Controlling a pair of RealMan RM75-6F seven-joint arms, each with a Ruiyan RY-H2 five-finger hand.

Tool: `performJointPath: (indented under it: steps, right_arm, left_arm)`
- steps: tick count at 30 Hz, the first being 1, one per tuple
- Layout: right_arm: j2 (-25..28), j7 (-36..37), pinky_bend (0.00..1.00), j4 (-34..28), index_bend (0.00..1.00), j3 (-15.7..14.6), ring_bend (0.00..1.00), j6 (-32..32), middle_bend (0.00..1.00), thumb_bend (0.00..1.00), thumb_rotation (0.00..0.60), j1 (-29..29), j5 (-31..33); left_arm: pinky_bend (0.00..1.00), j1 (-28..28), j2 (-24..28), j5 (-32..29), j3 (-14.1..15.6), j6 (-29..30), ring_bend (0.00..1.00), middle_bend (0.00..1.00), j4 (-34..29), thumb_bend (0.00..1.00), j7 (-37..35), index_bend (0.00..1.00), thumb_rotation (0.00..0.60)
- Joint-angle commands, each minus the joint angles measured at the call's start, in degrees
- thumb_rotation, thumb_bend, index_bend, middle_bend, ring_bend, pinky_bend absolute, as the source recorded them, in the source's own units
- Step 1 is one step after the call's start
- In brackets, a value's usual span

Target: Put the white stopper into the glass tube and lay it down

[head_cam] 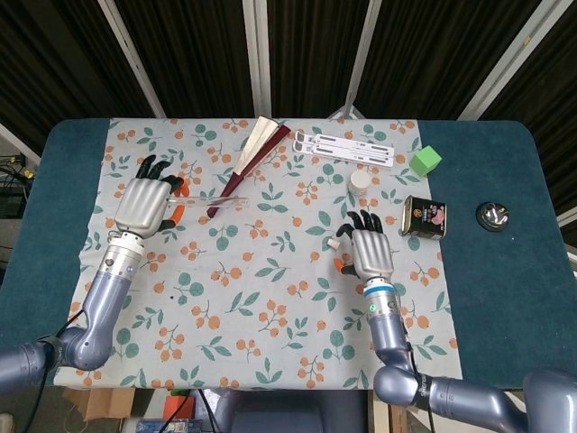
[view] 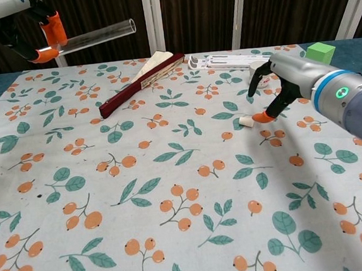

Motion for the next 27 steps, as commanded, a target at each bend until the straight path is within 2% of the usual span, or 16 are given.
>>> performJointPath:
  steps: [1,12,16,20,27]
  right_arm:
    - [-2.3,-0.4,0.00,3.1,0.41,0.9,0.00,0.4,0.16,0.29,0.600,1.6,1.2]
    - [-7.3,0.3,0.00,11.5,0.41,2.5,0.00,-2.1,0.16,0.29,0.600,5.0,4.8]
    - [-8.4,0.8,0.00,13.9,0.35,2.7,0.00,-3.0,0.15,0.29,0.600,5.8,5.0]
    - [-9.1,1.5,0.00,16.0,0.23,3.0,0.00,-4.1,0.10,0.30,0.600,6.2,5.7]
    - [-9.5,2.0,0.00,18.9,0.21,3.0,0.00,-5.4,0.10,0.29,0.600,6.7,5.9]
  left_arm:
    - [0.00,-0.2,0.1,0.2,0.3,-0.3,0.14,0.63,0.5,0.60,-0.5,0.60,0.600]
    - [0.00,-1.1,-0.2,0.2,0.5,-1.2,0.14,0.63,2.8,0.60,-1.9,0.60,0.600]
    - [0.00,-1.4,-0.2,0.0,0.4,-1.4,0.14,0.63,3.5,0.60,-2.2,0.60,0.600]
    - [0.00,-1.7,-0.2,-0.1,0.4,-1.5,0.14,0.63,3.8,0.60,-2.3,0.60,0.600]
    - [0.00,-1.8,0.3,0.0,0.6,-1.5,0.14,0.63,4.1,0.60,-2.4,0.60,0.600]
